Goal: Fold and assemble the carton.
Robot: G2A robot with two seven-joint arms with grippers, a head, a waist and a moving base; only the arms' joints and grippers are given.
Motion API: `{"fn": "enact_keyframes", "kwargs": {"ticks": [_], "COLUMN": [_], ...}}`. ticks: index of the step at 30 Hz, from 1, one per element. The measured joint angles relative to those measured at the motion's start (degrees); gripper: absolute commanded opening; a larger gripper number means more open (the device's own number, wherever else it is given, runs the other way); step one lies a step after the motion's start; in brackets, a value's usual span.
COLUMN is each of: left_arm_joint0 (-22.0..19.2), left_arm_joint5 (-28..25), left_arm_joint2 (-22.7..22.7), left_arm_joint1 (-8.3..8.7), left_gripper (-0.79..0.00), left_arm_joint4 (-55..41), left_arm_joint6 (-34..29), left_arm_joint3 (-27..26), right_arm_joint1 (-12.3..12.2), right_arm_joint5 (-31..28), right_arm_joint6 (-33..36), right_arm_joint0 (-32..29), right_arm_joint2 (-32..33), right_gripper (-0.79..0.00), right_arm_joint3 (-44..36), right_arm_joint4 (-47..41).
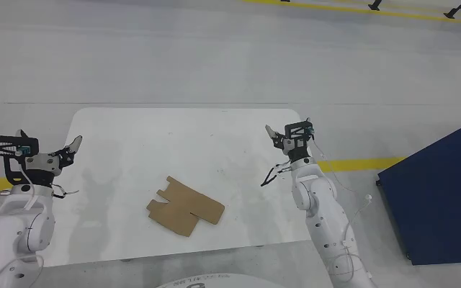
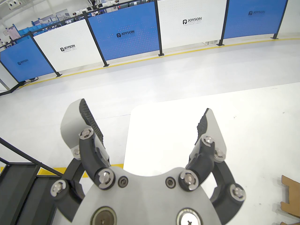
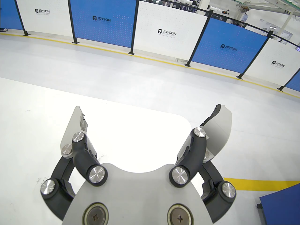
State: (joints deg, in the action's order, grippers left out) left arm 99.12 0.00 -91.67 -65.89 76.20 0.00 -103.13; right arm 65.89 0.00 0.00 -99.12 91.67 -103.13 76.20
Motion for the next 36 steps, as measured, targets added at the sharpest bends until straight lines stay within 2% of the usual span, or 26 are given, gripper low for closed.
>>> {"fn": "enact_keyframes", "kwargs": {"ticks": [17,22,36], "left_arm_joint0": [0.0,0.0,0.0], "left_arm_joint5": [0.0,0.0,0.0], "left_arm_joint2": [0.0,0.0,0.0], "left_arm_joint1": [0.0,0.0,0.0], "left_gripper": [0.0,0.0,0.0], "left_arm_joint4": [0.0,0.0,0.0], "left_arm_joint6": [0.0,0.0,0.0], "left_arm_joint3": [0.0,0.0,0.0], "right_arm_joint1": [0.0,0.2,0.3], "right_arm_joint5": [-0.2,-1.0,-1.2], "right_arm_joint6": [0.1,3.0,3.1], "right_arm_joint0": [0.0,1.8,1.9], "right_arm_joint2": [-0.3,-6.7,-6.8], "right_gripper": [0.0,0.0,0.0], "right_arm_joint3": [-0.1,-0.4,-0.4], "right_arm_joint4": [0.3,9.8,9.9]}}
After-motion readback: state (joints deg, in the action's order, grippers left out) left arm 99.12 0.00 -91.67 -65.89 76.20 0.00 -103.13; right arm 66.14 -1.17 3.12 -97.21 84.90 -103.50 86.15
